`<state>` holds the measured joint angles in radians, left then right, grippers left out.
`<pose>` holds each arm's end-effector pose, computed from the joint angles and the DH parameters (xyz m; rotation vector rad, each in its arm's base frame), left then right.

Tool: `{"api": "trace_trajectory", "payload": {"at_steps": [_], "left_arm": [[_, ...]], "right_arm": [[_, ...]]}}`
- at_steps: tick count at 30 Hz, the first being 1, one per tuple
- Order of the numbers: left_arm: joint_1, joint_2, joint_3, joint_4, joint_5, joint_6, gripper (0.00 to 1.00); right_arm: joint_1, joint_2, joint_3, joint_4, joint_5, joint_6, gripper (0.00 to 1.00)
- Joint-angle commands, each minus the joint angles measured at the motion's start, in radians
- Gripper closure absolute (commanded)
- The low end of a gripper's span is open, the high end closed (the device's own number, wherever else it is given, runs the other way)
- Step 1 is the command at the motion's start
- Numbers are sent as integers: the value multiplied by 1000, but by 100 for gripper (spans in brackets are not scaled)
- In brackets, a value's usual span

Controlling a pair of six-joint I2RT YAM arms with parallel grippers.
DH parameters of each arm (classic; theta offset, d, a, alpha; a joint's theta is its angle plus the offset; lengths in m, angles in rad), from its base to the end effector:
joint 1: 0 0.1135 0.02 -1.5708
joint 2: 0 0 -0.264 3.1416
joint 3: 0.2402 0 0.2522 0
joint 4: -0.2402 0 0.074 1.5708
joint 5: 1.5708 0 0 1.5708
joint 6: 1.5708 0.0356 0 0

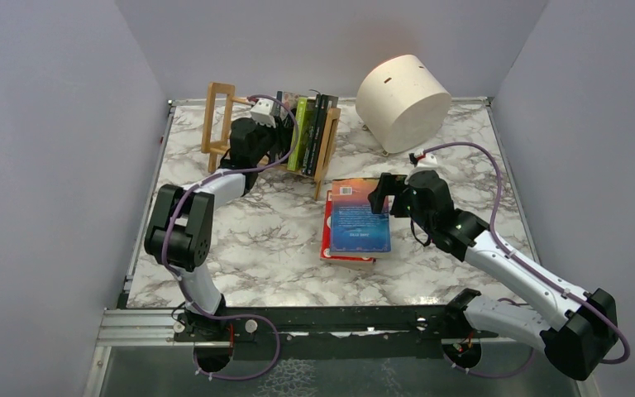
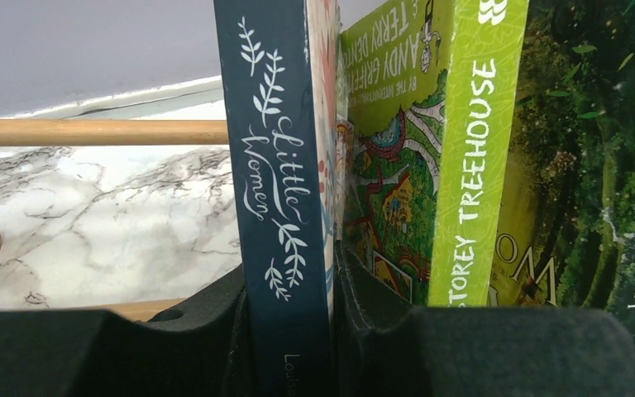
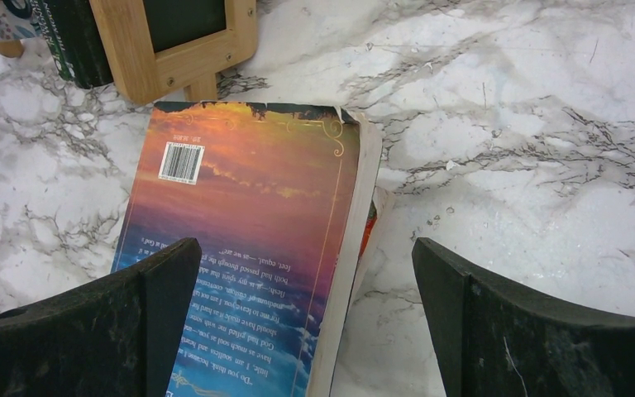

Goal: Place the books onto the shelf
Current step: Place the book on the shelf.

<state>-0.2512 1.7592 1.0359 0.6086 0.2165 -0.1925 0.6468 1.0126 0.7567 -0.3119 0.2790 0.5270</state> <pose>0.3864 -0.1070 0.2432 0.2147 1.6956 -0.5140 0.1843 0.1269 0.2753 0.0362 2.1397 0.3983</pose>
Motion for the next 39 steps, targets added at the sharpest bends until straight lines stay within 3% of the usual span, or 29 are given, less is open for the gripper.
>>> {"api": "trace_trajectory", "payload": {"at_steps": [1,21,34,39], "left_arm": [[-9,7,47,77,-14,30,100],[-17,32,61,76,29,19,100],[-17,-14,47,77,53,10,71],[-19,-32,36,77,38,8,53]], "right_arm": [[6,-20,-9,27,23,7,1],[4,-16,-16,28,22,8,1],[5,-19,-17,28,17,8,1],[5,-22,-17,25,19,9,1]]}}
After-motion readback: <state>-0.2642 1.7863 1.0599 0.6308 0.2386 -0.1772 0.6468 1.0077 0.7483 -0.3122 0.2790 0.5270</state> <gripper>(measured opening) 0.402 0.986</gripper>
